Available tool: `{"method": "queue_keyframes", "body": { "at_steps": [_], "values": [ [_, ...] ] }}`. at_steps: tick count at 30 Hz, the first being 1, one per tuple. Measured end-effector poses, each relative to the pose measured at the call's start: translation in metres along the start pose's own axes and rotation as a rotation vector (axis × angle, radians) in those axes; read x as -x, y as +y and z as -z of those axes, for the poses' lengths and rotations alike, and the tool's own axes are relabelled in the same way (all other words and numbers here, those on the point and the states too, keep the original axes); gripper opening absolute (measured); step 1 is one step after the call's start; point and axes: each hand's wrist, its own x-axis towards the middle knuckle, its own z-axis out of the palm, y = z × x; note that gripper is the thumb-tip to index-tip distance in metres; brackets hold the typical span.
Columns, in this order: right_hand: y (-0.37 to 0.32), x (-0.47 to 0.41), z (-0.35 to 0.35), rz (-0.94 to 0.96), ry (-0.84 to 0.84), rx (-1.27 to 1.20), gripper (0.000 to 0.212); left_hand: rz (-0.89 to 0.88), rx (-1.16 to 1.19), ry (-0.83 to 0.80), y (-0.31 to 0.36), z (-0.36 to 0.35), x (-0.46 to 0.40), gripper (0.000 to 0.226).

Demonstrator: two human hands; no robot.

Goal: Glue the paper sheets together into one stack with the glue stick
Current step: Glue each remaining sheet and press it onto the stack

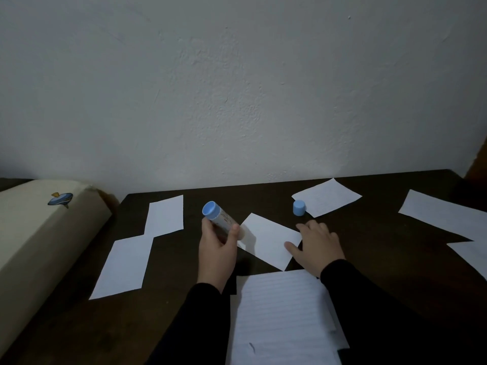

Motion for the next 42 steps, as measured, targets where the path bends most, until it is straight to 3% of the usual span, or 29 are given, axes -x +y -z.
{"method": "queue_keyframes", "body": {
  "at_steps": [13,19,23,26,31,37,42],
  "values": [
    [-0.006,-0.007,0.007,-0.036,-0.055,-0.205,0.038,-0.053,-0.086,-0.075,-0.002,-0.003,0.002,0.043],
    [-0.007,-0.004,0.014,0.065,-0.143,-0.242,0.064,-0.085,-0.072,-0.086,-0.001,-0.002,0.002,0.035],
    [-0.003,-0.004,0.017,0.043,-0.125,-0.348,0.031,-0.082,-0.069,-0.084,0.001,-0.001,0.003,0.035],
    [-0.001,-0.006,0.019,-0.024,-0.11,-0.371,0.022,-0.088,-0.074,-0.079,0.001,0.0,0.002,0.036],
    [0.01,-0.013,0.014,-0.122,-0.306,-0.428,0.002,-0.091,-0.067,-0.09,0.001,0.001,0.001,0.036],
    [0.006,-0.009,0.016,-0.196,-0.2,-0.45,0.014,-0.073,-0.06,-0.104,0.002,-0.001,0.003,0.036],
    [0.009,-0.009,0.018,-0.241,-0.232,-0.505,0.01,-0.077,-0.079,-0.105,0.002,-0.001,0.003,0.037]
  ]
}}
